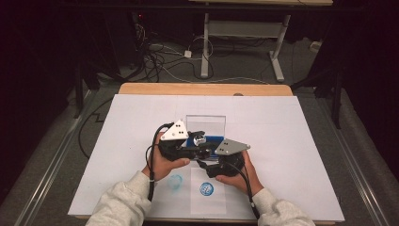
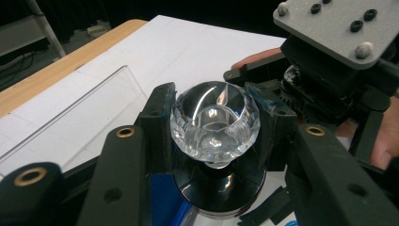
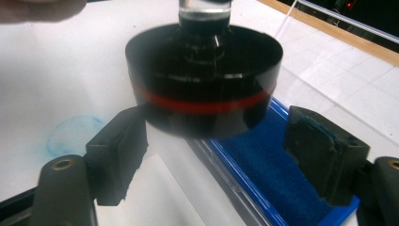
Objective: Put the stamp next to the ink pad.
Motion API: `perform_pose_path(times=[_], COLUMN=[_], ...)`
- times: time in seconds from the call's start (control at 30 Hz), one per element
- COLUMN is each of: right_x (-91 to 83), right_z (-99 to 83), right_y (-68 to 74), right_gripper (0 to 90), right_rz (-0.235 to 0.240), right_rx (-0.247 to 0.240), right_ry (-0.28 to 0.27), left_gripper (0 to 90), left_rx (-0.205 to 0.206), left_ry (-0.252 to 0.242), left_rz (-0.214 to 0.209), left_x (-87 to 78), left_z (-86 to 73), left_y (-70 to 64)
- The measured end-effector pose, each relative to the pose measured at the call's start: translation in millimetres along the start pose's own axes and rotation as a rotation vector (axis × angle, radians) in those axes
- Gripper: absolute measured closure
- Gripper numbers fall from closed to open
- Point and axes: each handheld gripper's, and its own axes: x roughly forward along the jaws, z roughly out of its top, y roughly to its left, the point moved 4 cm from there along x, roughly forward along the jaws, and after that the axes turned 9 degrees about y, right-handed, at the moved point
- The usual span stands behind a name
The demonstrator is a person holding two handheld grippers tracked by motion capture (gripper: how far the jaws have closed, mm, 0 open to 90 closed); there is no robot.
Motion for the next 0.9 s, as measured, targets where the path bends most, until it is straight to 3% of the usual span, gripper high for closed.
perform_pose_path(times=[0.23,0.9], right_x=[-5.3,-28.6], right_z=[-0.6,-2.5], right_y=[0.8,-6.1], right_gripper=[21.5,22.4], right_rz=[-0.029,-0.089], right_rx=[-0.051,-0.060], right_ry=[0.012,-0.011], left_gripper=[54.6,54.6], left_rx=[0.005,0.021], left_ry=[-0.001,0.003], left_rz=[0.019,0.052], left_x=[-6.2,-17.1], left_z=[1.0,1.9], left_y=[1.9,3.6])
